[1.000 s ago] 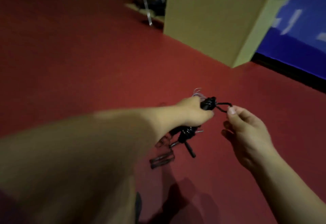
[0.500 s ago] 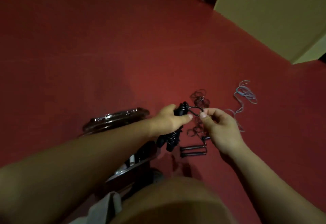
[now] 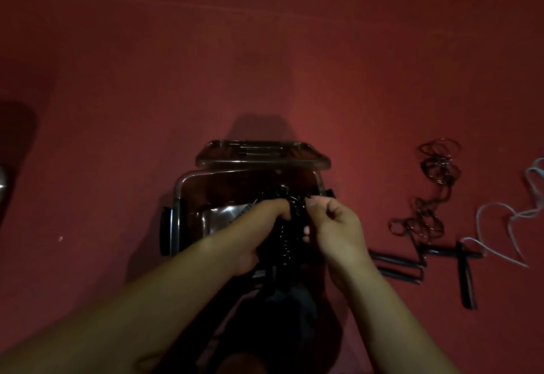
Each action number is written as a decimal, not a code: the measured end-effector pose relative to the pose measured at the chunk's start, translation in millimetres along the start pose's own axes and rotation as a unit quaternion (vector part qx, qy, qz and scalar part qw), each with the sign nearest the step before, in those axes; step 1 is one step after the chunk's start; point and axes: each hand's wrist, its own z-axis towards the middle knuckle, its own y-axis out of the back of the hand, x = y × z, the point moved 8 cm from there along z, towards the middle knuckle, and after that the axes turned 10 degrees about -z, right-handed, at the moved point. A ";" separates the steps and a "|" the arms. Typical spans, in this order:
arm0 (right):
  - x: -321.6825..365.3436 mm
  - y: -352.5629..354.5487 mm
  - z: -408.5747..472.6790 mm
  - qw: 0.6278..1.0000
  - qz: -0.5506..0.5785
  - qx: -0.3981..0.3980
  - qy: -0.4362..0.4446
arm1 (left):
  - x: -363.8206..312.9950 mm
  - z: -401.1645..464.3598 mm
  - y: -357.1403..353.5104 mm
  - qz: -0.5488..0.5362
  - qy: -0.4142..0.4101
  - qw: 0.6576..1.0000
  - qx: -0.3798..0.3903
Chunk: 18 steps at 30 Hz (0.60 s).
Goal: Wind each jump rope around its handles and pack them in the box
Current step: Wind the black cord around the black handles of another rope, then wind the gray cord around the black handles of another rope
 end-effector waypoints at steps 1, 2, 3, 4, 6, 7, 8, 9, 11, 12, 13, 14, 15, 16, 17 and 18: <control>-0.4 -6.1 2.6 1.000 0.008 0.001 -0.001 | -1.2 1.2 7.0 -0.013 0.004 1.000 0.008; -0.8 -11.4 5.2 1.000 0.012 0.005 0.001 | -2.3 3.1 15.2 -0.022 0.007 1.000 0.008; -2.8 -22.1 9.1 1.000 0.022 0.015 -0.003 | -5.2 4.8 28.8 -0.025 0.006 1.000 -0.004; -3.0 -25.8 9.2 0.999 0.025 0.021 -0.003 | -7.1 6.6 39.3 -0.022 -0.002 0.999 -0.024; -8.3 -40.0 14.2 0.999 0.020 0.039 -0.010 | -16.7 12.1 68.1 0.002 -0.045 0.996 -0.081; -12.2 -45.5 17.4 0.999 0.008 0.042 -0.015 | -19.9 14.7 82.9 0.017 -0.070 0.990 -0.118; -15.7 -49.3 19.6 0.999 -0.003 0.040 -0.019 | -21.5 16.1 95.0 0.030 -0.095 0.983 -0.152; -19.2 -51.8 21.9 0.999 -0.009 0.035 -0.023 | -21.4 16.5 104.3 0.042 -0.117 0.975 -0.182; -23.2 -53.1 24.2 0.999 -0.005 0.030 -0.028 | -17.7 18.0 111.2 0.073 -0.149 0.964 -0.208; -24.2 -53.1 24.5 0.999 0.001 0.033 -0.032 | -15.5 21.4 113.6 0.088 -0.164 0.959 -0.216; -26.9 -51.4 25.0 0.999 0.008 0.038 -0.037 | -14.9 24.0 113.2 0.099 -0.178 0.953 -0.226; -28.0 -50.5 24.8 0.998 0.016 0.044 -0.041 | -16.1 25.6 114.5 0.111 -0.185 0.946 -0.242; -28.5 -48.9 25.1 0.998 0.025 0.046 -0.042 | -17.4 26.5 114.1 0.123 -0.187 0.940 -0.256; -29.1 -46.5 25.2 0.998 0.032 0.046 -0.042 | -20.1 26.0 115.4 0.159 -0.189 0.928 -0.278; -28.8 -43.6 25.9 0.998 0.036 0.043 -0.039 | -23.5 24.3 115.0 0.225 -0.189 0.907 -0.302; -27.4 -40.3 26.1 0.998 0.036 0.043 -0.035 | -28.3 19.3 111.5 0.298 -0.200 0.875 -0.325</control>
